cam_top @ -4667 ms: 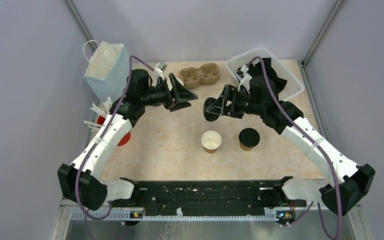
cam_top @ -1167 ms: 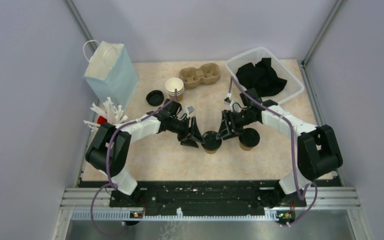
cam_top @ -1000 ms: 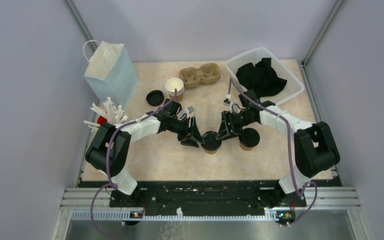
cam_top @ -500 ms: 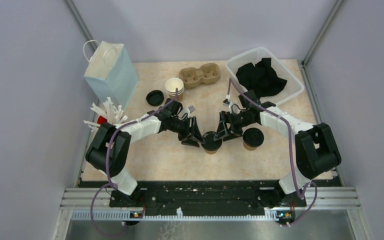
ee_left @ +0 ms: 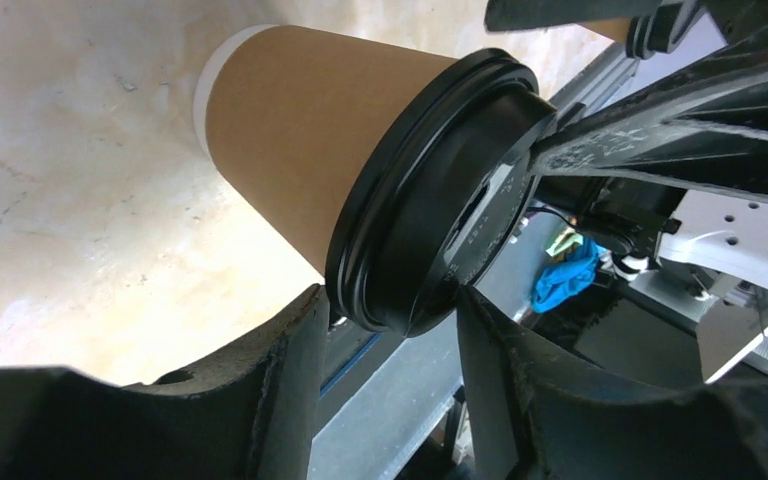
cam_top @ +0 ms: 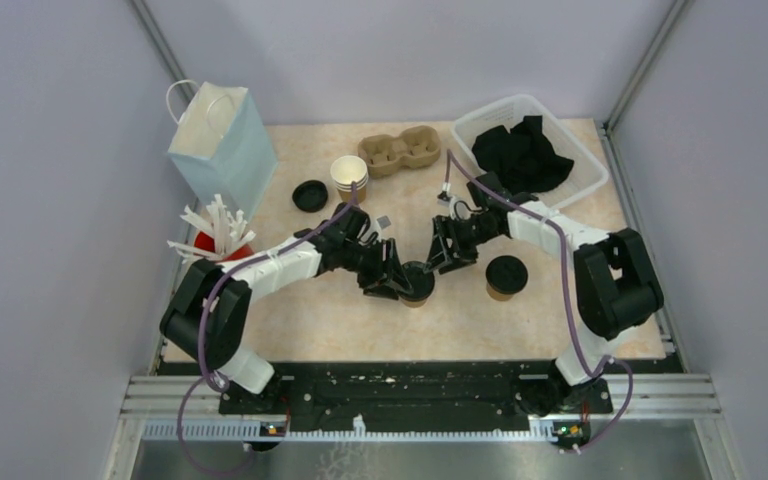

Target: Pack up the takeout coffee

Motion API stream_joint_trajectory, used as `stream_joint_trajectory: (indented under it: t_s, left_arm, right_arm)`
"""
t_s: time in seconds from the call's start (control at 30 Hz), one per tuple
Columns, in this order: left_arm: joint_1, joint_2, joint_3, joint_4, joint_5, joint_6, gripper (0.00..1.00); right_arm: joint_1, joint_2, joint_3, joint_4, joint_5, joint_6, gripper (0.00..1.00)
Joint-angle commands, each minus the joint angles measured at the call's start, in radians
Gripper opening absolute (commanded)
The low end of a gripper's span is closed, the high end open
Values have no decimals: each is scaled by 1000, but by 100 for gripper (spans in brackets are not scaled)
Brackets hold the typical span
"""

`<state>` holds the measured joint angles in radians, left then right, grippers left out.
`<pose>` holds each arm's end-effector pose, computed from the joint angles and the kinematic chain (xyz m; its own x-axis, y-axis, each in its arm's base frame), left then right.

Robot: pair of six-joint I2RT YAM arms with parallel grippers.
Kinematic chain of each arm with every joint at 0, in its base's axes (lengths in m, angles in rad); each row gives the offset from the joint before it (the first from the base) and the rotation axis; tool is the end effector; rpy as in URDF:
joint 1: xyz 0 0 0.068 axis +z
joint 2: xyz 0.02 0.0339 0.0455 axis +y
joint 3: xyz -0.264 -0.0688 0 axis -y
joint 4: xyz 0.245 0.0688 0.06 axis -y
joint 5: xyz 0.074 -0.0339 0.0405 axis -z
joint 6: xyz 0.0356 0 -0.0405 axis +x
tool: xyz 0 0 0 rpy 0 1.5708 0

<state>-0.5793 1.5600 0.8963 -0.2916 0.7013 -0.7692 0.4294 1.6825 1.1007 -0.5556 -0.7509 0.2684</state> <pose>0.2431 -0.1865 0.1912 -0.9987 0.0183 -0.0484 0.0492 0.6237 -0.7801 0.2891 0.1591 0.2006 -0.9454 -0.2197 -0.2407 -0.3258 0.6261 0.7084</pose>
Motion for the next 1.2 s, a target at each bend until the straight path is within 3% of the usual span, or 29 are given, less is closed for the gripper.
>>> stream_joint_trajectory:
  t_s: [0.0,0.13,0.27,0.57,0.8,0.97,1.17]
  left_arm:
    - [-3,-49,9,-78,-83,29,59]
    - [32,-51,76,-144,-84,61,78]
    - [102,-56,81,-85,1,53,85]
    - [129,23,19,27,96,41,59]
    - [124,20,-75,-45,0,103,46]
    - [122,-30,-80,-65,4,105,47]
    - [122,-68,52,-89,33,69,62]
  right_arm:
    - [0,16,85,-52,47,-44,63]
    - [-1,-43,82,-68,34,3,79]
    - [0,-70,18,-24,-64,26,81]
    - [1,-5,-68,95,-170,39,61]
    - [-8,52,-67,102,42,54,45]
    - [-8,60,8,33,55,27,48]
    - [8,-48,19,-29,-45,42,71]
